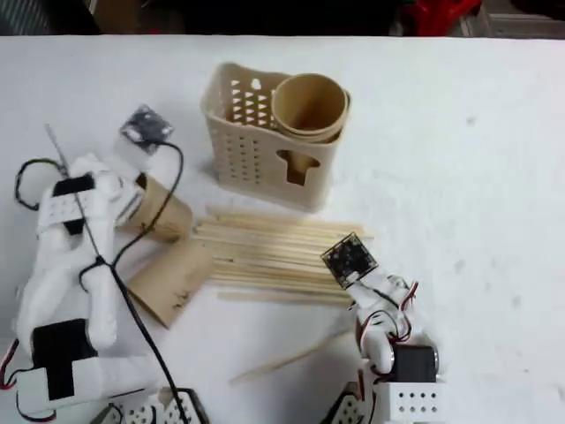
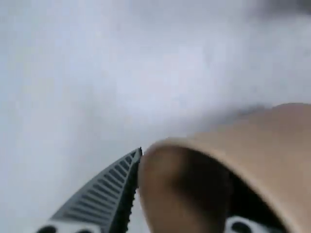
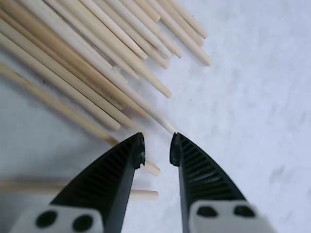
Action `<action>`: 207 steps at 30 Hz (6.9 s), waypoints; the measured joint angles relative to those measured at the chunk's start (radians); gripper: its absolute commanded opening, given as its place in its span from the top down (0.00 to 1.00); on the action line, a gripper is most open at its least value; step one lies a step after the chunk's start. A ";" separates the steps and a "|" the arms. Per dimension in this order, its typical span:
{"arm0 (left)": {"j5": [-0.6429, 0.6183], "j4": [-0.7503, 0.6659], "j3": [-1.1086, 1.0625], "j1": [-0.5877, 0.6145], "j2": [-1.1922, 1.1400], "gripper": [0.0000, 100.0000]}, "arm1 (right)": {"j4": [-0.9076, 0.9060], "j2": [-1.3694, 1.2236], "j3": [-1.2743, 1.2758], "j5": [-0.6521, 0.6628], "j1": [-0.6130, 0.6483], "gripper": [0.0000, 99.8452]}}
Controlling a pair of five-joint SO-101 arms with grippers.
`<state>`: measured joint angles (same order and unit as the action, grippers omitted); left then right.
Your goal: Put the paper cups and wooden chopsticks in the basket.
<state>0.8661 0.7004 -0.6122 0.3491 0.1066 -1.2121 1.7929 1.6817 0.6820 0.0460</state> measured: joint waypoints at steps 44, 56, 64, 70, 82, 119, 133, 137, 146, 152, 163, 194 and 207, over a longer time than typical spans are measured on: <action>-0.273 1.025 0.987 -0.161 0.000 0.98 | 0.000 0.000 0.000 0.000 0.002 0.91; -0.568 1.085 1.507 -0.402 0.005 0.98 | 0.000 0.000 0.000 0.000 0.002 0.91; -0.729 0.918 1.508 -0.724 0.006 0.98 | 0.000 0.000 0.000 0.000 0.002 0.91; -0.781 0.680 1.224 -0.750 0.011 0.98 | 0.000 0.000 0.000 0.000 0.002 0.91; -0.790 0.585 1.026 -0.740 0.009 0.98 | 0.000 0.000 0.000 0.000 0.002 0.91; -0.790 0.397 0.996 -0.623 -0.097 0.87 | 0.000 0.000 0.000 0.000 0.002 0.91; -0.683 0.377 0.990 -0.620 -0.242 0.87 | 0.000 0.000 0.000 0.000 0.002 0.91; -0.683 0.377 0.990 -0.620 -0.316 0.87 | 0.000 0.000 0.000 0.000 0.002 0.91; -0.681 0.439 1.062 -0.621 -0.353 0.87 | 0.000 0.000 0.000 0.000 0.002 0.91; -0.680 0.704 1.346 -0.600 -0.272 0.87 | 0.000 0.000 0.000 0.000 0.002 0.91; -0.496 1.085 1.364 -0.479 0.077 0.87 | 0.000 0.000 0.000 0.000 0.002 0.91; 0.238 1.030 -0.318 -0.364 1.066 0.79 | 0.000 0.000 0.000 0.000 0.002 0.91; 0.305 1.080 -0.296 -0.376 1.069 0.79 | 0.000 0.000 0.000 0.000 0.002 0.91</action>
<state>1.1715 1.7806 -0.9083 -0.0269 1.1761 -1.2121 1.7929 1.6817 0.6820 0.0476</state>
